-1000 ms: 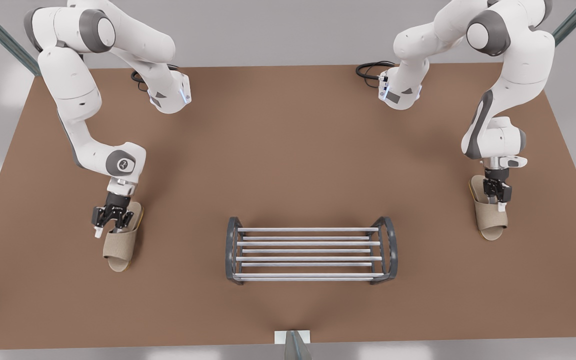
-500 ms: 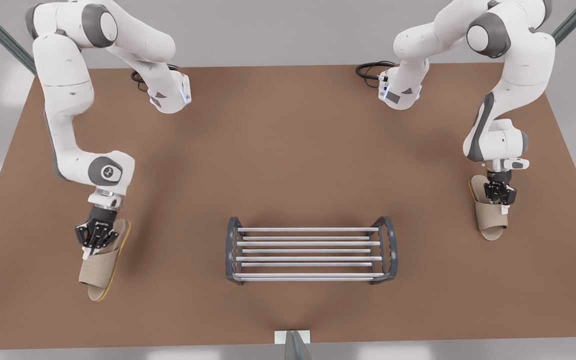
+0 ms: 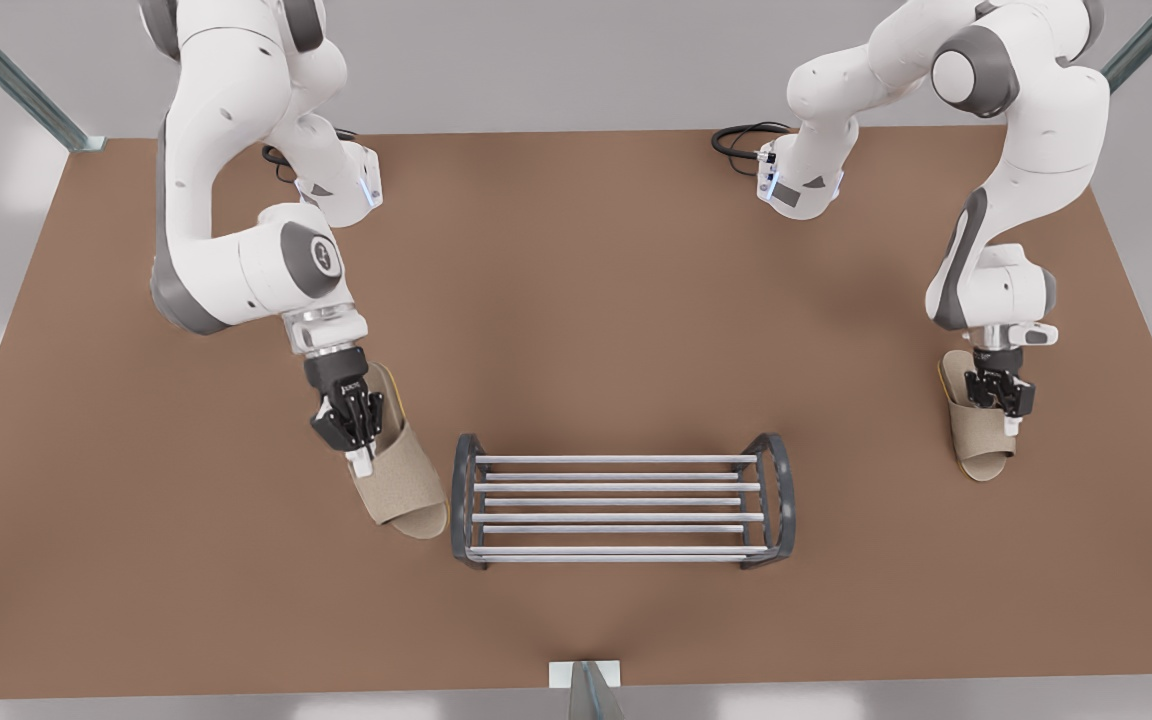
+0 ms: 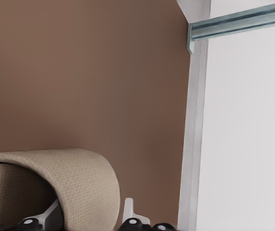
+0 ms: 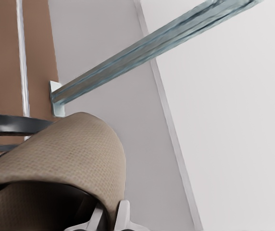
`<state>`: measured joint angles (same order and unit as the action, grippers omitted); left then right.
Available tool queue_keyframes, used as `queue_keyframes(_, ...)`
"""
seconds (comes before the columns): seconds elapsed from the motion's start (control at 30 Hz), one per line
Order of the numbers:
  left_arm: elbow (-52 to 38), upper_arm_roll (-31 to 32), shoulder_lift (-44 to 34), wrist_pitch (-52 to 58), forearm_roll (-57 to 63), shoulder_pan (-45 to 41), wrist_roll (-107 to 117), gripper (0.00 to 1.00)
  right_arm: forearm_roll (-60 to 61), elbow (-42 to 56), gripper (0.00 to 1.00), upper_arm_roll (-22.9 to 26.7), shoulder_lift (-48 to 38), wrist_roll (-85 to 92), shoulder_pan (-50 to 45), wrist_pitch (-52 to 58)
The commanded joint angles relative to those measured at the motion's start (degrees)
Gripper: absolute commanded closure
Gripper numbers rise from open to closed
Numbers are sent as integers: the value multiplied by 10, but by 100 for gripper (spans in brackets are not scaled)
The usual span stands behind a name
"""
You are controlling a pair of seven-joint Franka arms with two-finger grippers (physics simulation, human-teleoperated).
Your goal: Place the right shoe on the shoe rack with the right arm, and place the left shoe on the shoe rack with the left arm
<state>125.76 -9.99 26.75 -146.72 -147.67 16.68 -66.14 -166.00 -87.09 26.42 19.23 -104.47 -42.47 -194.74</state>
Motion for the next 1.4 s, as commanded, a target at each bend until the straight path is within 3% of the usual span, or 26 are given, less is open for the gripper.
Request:
queue_keyframes(0.0, -2, 1, 0, -19, 1, 0, 33, 30, -100, 3, 77, 9, 0, -4, -26, -69)
queue_keyframes(0.03, -2, 1, 0, -18, 1, 0, 33, 30, -100, 13, 77, 15, 5, -5, -45, -69)
queue_keyframes(0.1, -2, 1, 4, -17, -3, 0, 33, 30, -79, 77, 77, 106, 83, -64, -142, -70)
queue_keyframes(0.13, -3, 1, 7, -16, -4, 0, 33, 42, -29, 112, 77, 133, 117, -65, -162, -70)
queue_keyframes(0.33, -21, 1, 9, -11, -4, 0, 27, 41, 21, 154, 77, 173, 129, -83, -220, -70)
queue_keyframes(0.47, -22, 1, 8, 6, -10, 0, 21, 41, 22, 179, 77, 251, 203, -171, -291, -70)
queue_keyframes(0.53, -22, 1, 8, 4, -13, 0, 21, 47, 25, 202, 77, 268, 227, -185, -292, -70)
queue_keyframes(0.67, -24, 1, -6, 5, -15, 0, 20, 48, 149, 248, 78, 379, 329, -187, -325, -71)
queue_keyframes(0.7, -24, 1, -24, 0, -15, 0, 20, 50, 162, 250, 78, 389, 341, -188, -329, -70)
queue_keyframes(0.73, -24, 1, -31, -1, -16, 0, 20, 60, 206, 250, 78, 429, 369, -188, -347, -71)
queue_keyframes(0.77, -24, 1, -35, -2, -16, -1, 20, 68, 212, 250, 78, 435, 380, -188, -351, -71)
queue_keyframes(0.8, -24, 1, -36, -3, -21, -1, 20, 73, 253, 244, 79, 481, 411, -188, -374, -71)
queue_keyframes(0.83, -24, 1, -42, -4, -24, -1, 21, 79, 268, 243, 79, 494, 424, -188, -380, -71)
queue_keyframes(0.93, -31, 11, -58, -38, -28, -1, 30, 79, 296, 228, 78, 515, 447, -188, -398, -71)
queue_keyframes(0.97, -32, 14, -63, -50, -28, -1, 37, 79, 297, 228, 76, 513, 448, -188, -397, -71)
queue_keyframes(1.0, -43, 36, -76, -98, -27, -1, 70, 79, 319, 224, 11, 510, 447, -188, -396, -70)
queue_keyframes(1.03, -65, 65, -79, -150, -24, -1, 121, 79, 338, 225, 0, 511, 448, -188, -393, -70)
queue_keyframes(1.13, -78, 122, -80, -160, 33, -1, 262, 79, 309, 229, 0, 497, 451, -187, -389, -70)
queue_keyframes(1.2, -116, 197, -109, -155, 240, -1, 532, 79, 307, 231, 0, 495, 451, -187, -386, -70)
queue_keyframes(1.27, -119, 205, -128, -141, 410, -2, 733, 79, 312, 241, 0, 493, 462, -187, -375, -70)
queue_keyframes(1.37, -119, 214, -129, -141, 411, -2, 759, 79, 315, 255, 0, 482, 468, -187, -354, -69)
